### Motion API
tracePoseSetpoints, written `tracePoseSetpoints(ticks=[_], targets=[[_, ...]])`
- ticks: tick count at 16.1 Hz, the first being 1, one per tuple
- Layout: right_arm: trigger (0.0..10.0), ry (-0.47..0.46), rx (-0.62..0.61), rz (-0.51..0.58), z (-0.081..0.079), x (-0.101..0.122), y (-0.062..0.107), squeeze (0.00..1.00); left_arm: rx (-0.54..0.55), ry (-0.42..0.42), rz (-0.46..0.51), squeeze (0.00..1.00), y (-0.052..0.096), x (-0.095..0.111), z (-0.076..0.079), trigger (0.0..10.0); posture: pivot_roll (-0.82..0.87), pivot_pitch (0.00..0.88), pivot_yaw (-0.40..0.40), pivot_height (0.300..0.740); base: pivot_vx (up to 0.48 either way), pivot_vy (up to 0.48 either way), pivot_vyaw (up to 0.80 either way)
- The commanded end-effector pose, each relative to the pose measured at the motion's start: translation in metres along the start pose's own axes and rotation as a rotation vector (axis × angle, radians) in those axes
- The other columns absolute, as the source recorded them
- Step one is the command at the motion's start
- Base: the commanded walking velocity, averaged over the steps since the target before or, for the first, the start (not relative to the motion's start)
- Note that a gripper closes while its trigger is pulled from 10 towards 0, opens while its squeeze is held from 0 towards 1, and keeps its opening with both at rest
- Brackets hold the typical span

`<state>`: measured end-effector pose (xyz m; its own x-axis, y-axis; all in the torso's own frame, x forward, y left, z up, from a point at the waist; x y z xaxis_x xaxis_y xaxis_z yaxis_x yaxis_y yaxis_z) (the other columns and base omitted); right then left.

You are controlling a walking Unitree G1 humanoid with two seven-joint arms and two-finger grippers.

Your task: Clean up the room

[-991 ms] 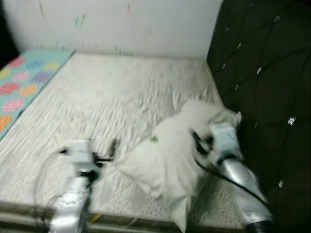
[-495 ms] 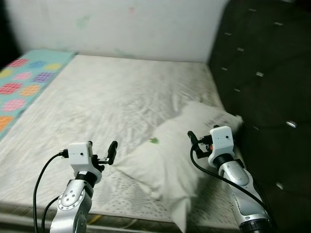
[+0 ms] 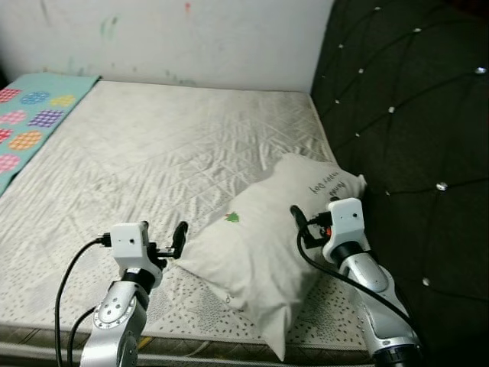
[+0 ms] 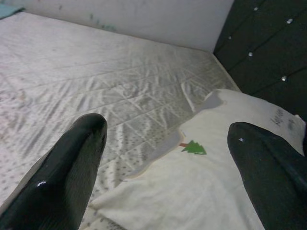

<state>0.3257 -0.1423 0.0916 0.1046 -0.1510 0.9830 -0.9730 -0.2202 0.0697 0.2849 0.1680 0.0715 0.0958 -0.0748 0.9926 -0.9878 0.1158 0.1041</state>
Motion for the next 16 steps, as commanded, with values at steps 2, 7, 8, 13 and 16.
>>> tracePoseSetpoints(ticks=[2, 7, 8, 13, 16], targets=[[10.0, -0.015, 0.007, -0.006, 0.001, -0.002, 0.006, 0.00, 0.011, -0.003, 0.004, 0.00, 0.003, 0.004, -0.002, 10.0, -0.08, 0.006, -0.022, 0.740, 0.000, 0.000, 0.00], [10.0, -0.044, 0.015, -0.010, -0.003, -0.004, 0.010, 0.00, 0.008, 0.009, -0.022, 0.00, 0.008, -0.001, -0.002, 10.0, -0.08, 0.031, -0.010, 0.740, 0.000, 0.000, 0.00], [10.0, -0.040, 0.026, -0.013, -0.005, -0.003, 0.011, 0.00, 0.008, 0.009, -0.025, 0.00, 0.010, -0.001, -0.002, 10.0, -0.08, 0.042, -0.007, 0.740, 0.000, 0.000, 0.00], [10.0, -0.032, 0.043, -0.023, -0.009, -0.004, 0.015, 0.00, 0.014, 0.010, -0.037, 0.00, 0.015, -0.002, -0.003, 10.0, -0.07, 0.061, -0.003, 0.720, 0.000, 0.000, 0.00], [10.0, -0.032, 0.043, -0.026, -0.009, -0.005, 0.017, 0.00, 0.016, 0.015, -0.050, 0.00, 0.019, -0.003, -0.004, 10.0, -0.07, 0.080, -0.002, 0.685, 0.000, 0.000, 0.00]])
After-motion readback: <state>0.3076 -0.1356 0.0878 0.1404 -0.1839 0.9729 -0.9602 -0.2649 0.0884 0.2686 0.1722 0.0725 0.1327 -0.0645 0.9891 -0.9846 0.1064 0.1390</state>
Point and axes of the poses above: a point about 5 cm out from each wrist's last joint towards the gripper, its own y axis pointing back from the gripper into the wrist, its own x axis along the axis of the wrist's last joint, z = x × y, the point moved 3 cm from there along -y, pointing out of the wrist towards the gripper, and after that the axes turned 14 degrees about -y, right-handed, at the moved point
